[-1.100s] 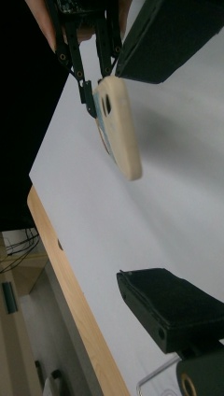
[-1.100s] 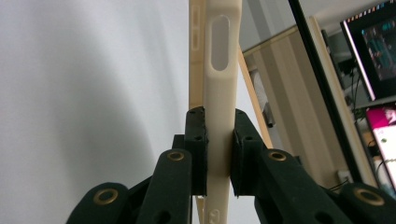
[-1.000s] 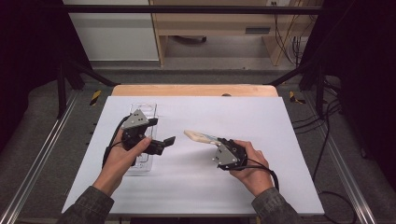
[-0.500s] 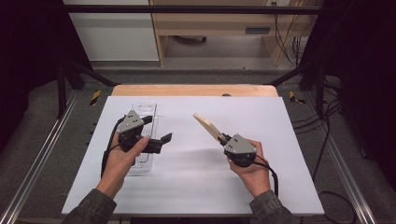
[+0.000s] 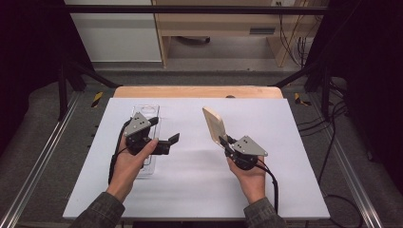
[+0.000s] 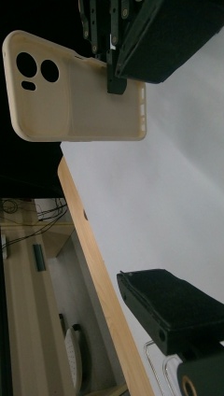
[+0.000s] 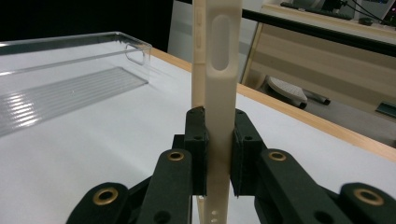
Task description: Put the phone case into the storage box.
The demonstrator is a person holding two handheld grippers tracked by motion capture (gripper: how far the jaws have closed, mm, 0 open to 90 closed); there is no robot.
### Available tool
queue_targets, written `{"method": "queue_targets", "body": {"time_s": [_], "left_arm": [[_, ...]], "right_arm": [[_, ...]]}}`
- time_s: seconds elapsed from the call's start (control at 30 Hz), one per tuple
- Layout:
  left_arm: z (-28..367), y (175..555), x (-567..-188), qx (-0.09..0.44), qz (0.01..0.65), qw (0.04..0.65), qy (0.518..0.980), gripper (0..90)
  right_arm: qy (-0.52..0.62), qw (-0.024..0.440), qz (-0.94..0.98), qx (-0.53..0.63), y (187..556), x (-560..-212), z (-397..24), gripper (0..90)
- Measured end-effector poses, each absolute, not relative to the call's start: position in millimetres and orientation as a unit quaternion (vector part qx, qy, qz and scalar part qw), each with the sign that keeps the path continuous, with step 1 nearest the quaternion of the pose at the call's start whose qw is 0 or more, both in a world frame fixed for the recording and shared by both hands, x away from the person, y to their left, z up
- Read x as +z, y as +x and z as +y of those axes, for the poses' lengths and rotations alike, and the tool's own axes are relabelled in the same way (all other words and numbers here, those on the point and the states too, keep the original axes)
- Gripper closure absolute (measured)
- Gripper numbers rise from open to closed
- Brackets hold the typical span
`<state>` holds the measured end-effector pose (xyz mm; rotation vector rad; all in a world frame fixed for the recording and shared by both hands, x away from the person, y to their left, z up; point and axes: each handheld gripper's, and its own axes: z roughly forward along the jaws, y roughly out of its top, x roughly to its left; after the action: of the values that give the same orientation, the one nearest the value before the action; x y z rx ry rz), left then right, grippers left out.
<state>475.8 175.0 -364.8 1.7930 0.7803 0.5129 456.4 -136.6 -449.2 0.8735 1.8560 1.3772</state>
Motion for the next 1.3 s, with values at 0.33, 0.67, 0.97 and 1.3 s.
{"method": "queue_targets", "body": {"time_s": [0.33, 0.67, 0.97, 1.3], "left_arm": [[161, 474, -368, 0.218, 0.317, 0.565, 0.73, 2.6], [138, 471, -376, 0.199, 0.301, 0.571, 0.737, 2.6], [113, 469, -381, 0.183, 0.295, 0.575, 0.741, 1.8], [103, 473, -387, 0.177, 0.302, 0.58, 0.736, 1.7]], "right_arm": [[0.336, 0.279, 0.699, 0.566, 450, -459, -127, 79.6], [0.337, 0.264, 0.698, 0.574, 449, -461, -123, 79.6], [0.332, 0.266, 0.701, 0.572, 447, -462, -119, 79.5], [0.324, 0.261, 0.709, 0.57, 444, -465, -108, 79.5]]}}
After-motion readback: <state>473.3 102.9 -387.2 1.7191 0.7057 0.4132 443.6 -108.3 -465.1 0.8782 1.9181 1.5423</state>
